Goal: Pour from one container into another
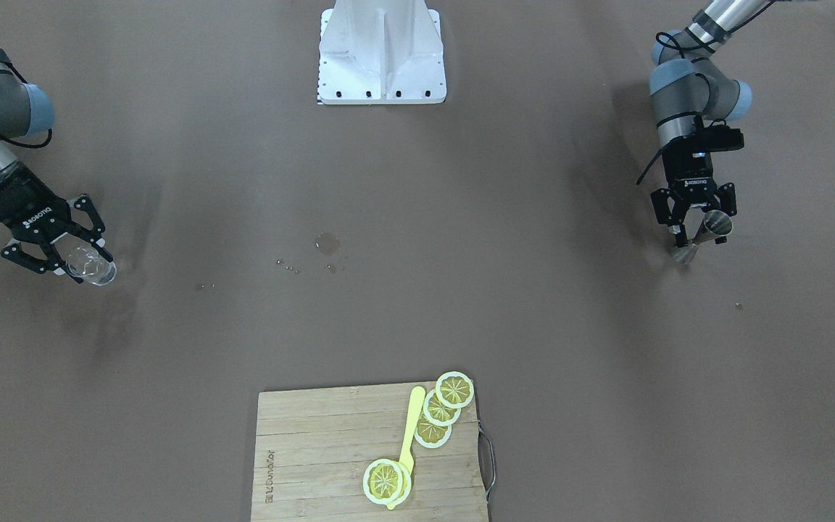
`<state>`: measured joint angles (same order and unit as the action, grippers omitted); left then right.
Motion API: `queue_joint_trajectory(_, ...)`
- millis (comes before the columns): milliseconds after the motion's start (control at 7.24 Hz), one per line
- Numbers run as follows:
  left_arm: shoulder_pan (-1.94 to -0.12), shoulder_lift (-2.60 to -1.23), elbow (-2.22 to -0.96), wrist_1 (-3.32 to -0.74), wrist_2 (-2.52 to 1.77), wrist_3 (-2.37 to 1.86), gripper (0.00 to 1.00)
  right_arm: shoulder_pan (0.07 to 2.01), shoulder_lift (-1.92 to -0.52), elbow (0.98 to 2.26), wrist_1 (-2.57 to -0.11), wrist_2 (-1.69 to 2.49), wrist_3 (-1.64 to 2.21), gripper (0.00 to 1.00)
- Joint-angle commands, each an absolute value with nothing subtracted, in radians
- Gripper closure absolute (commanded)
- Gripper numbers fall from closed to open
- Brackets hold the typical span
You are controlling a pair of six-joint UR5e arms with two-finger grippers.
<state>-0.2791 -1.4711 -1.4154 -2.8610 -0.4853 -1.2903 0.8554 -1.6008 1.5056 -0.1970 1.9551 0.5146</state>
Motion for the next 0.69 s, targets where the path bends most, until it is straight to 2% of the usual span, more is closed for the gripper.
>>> queue_joint_trajectory(0, -0.279, -1.476, -1.416, -2.861, -0.495, -1.292, 0.81, 0.925, -1.600, 1.523, -0.201, 2.066, 0.399, 1.00)
queue_joint_trajectory(553, -0.282, -1.477, -1.417, -2.862, -0.494, -1.290, 0.84, 0.988, -1.598, 1.571, -0.254, 2.200, 0.244, 1.00)
